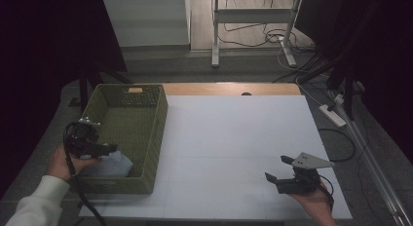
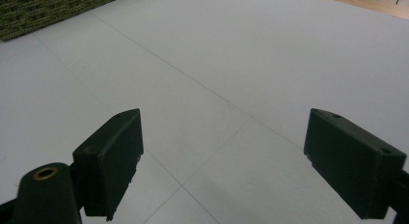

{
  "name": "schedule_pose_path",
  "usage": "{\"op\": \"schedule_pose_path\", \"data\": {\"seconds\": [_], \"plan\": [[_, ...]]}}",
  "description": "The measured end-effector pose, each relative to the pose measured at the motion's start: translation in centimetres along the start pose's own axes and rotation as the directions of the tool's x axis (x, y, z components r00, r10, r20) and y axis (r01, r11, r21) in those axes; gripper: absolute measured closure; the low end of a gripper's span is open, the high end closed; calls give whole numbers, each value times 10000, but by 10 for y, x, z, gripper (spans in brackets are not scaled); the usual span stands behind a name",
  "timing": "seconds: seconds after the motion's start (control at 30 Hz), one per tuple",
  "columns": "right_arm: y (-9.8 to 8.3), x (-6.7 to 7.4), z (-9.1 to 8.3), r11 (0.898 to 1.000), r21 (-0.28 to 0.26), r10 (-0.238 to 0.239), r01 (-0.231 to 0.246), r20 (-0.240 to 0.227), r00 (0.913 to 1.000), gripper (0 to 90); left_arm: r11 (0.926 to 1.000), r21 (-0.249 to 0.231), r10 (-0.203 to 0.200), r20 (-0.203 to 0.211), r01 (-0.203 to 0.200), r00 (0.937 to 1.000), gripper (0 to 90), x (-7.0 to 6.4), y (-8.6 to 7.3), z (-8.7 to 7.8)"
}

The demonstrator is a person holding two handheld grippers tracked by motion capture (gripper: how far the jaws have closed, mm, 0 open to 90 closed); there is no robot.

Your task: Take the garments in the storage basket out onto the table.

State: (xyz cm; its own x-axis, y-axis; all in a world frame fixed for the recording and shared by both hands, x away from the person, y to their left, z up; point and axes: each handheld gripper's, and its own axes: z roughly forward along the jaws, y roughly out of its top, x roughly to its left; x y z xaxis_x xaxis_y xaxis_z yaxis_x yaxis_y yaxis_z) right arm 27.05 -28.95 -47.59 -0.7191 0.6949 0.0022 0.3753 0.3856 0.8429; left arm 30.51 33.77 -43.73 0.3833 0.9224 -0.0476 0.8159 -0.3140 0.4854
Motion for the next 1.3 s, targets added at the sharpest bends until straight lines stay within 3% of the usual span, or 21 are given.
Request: {"op": "schedule_pose_path", "data": {"seconds": [0.3, 0.67, 0.87, 1.3], "plan": [[0, 0, 0, 10000, 16, 7, -7, -6, 10000, 141, 9983, 496, -295, 46, 292, 9996, 144, 8, 0, 10], [-1, -1, 0, 10000, 67, -4, 4, -18, 10000, 141, 9940, 1064, -260, -10, 260, 9997, 141, 11, 3, 18], [0, -1, 1, 10000, 39, 25, -25, -1, 10000, 140, 9862, 1637, -248, -85, 258, 9997, 126, 12, 6, 26], [-1, -1, 1, 9999, 116, -4, 4, -19, 10000, 141, 9697, 2405, -359, -300, 421, 9989, 105, 17, 8, 40]]}}
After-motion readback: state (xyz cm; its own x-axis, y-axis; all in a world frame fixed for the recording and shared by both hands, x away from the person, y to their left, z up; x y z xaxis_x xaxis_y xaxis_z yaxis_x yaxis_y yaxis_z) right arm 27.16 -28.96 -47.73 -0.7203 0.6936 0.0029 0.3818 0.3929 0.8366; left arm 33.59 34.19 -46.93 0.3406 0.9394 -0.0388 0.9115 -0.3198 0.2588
